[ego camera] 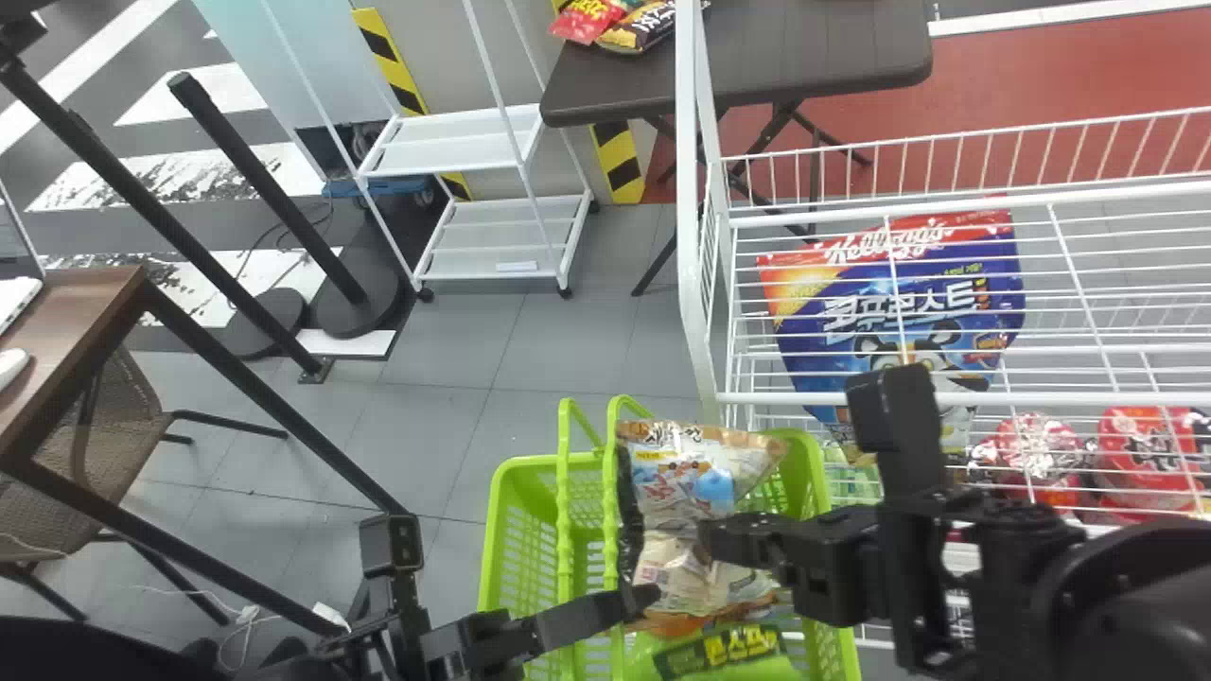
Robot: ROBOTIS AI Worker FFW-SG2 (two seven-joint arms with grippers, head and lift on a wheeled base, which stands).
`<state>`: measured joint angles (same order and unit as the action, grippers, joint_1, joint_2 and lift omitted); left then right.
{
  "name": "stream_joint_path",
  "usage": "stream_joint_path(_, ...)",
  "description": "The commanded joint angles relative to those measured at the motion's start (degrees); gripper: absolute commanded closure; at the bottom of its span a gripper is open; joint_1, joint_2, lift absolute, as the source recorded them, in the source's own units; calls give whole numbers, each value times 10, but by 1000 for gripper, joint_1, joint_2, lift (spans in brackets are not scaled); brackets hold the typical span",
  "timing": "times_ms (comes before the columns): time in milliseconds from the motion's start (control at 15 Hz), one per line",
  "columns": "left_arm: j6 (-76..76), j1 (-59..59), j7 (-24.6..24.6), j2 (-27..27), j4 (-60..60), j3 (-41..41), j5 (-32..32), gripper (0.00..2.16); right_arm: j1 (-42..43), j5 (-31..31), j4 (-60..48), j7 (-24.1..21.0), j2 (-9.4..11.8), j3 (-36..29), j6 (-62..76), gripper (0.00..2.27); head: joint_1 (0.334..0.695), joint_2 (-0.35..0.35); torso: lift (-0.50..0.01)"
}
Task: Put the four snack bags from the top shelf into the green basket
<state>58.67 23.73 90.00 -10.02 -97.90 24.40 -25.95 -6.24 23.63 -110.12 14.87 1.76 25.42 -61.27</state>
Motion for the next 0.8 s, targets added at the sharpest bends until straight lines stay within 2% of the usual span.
stream_joint_path(0, 0, 0, 6, 0, 0, -1, 0, 2145, 29, 19, 64, -1, -6, 29, 38, 2250, 695, 350, 0)
stream_joint_path(67, 0, 0, 6, 0, -1, -2, 0, 2145, 42, 20, 89, 0, -13, 38, 45, 2216, 695, 350, 0)
stream_joint_path(133, 0, 0, 6, 0, -2, -2, 0, 2145, 59, 26, 113, 1, -16, 49, 47, 1946, 695, 350, 0)
stream_joint_path(200, 0, 0, 6, 0, -2, -2, -1, 2145, 76, 37, 131, 0, -16, 57, 45, 1237, 695, 350, 0)
stream_joint_path(267, 0, 1, 6, 0, -2, -1, -1, 2145, 79, 41, 134, 0, -16, 60, 33, 262, 695, 350, 0)
stream_joint_path(333, 0, 2, 6, 0, -1, -1, -1, 2145, 77, 43, 130, 1, -13, 56, 24, -2, 695, 350, 0)
stream_joint_path(467, 0, 1, 6, -2, 0, 0, -2, 2145, 59, 48, 94, 4, -8, 33, -6, 6, 695, 350, 0)
stream_joint_path(733, 0, 1, 6, -4, 2, 0, -3, 2145, 4, 78, -61, 28, 9, -84, -153, 36, 695, 350, 0)
